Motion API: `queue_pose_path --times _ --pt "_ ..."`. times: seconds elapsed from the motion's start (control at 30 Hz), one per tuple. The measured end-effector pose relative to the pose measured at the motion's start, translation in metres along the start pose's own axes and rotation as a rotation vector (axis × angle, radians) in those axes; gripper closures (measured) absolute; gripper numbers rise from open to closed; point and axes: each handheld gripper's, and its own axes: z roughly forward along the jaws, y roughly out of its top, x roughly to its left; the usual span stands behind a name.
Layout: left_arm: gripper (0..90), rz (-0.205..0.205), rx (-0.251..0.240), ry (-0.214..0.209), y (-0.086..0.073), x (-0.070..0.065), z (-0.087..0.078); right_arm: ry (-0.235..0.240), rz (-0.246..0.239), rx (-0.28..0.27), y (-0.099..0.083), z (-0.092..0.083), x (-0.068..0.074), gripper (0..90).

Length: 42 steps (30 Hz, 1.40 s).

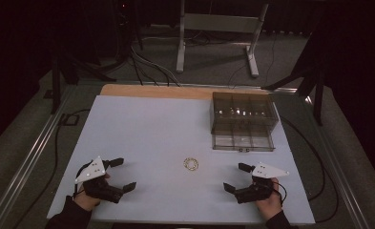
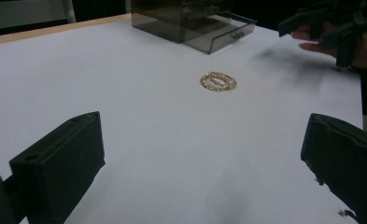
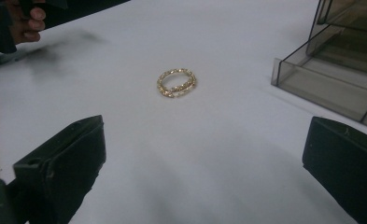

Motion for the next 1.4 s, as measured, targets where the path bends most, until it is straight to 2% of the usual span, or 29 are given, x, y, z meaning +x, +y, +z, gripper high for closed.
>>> queue_pose_path --times 0.13,0.2,0.33,0.47,0.5,0.77,0.93,1.2,1.4 --pt "0.5 0.003 -0.005 -0.001 0.001 -0.001 0.0 0.008 0.005 0.002 0.0 0.0 0.0 0.0" --pt "0.5 0.005 0.001 0.001 0.001 -0.002 0.0 -0.012 -0.001 -0.002 0.0 0.0 0.0 0.0" --pt "0.5 0.012 0.011 0.007 0.001 -0.003 0.001 -0.011 0.004 0.003 0.001 -0.002 0.0 0.0" --pt "0.5 0.01 0.015 -0.004 0.0 -0.004 0.002 -0.016 0.012 0.009 0.003 -0.001 0.0 0.0" --pt "0.5 0.007 0.012 -0.007 0.0 -0.003 0.002 -0.029 0.015 0.008 0.004 -0.001 0.001 0.0" --pt "0.5 0.001 0.012 -0.015 0.0 -0.003 0.002 0.009 0.068 0.012 0.017 0.0 0.004 0.0" --pt "0.5 0.003 0.011 -0.017 0.001 -0.004 0.003 -0.008 0.039 -0.001 0.029 -0.001 0.007 0.0" --pt "0.5 -0.004 0.005 -0.02 0.002 -0.003 0.001 0.007 0.007 -0.024 0.052 -0.001 0.01 0.0" --pt "0.5 -0.008 0.0 -0.019 0.002 -0.003 0.001 0.024 -0.019 -0.028 0.066 0.005 0.012 0.0"
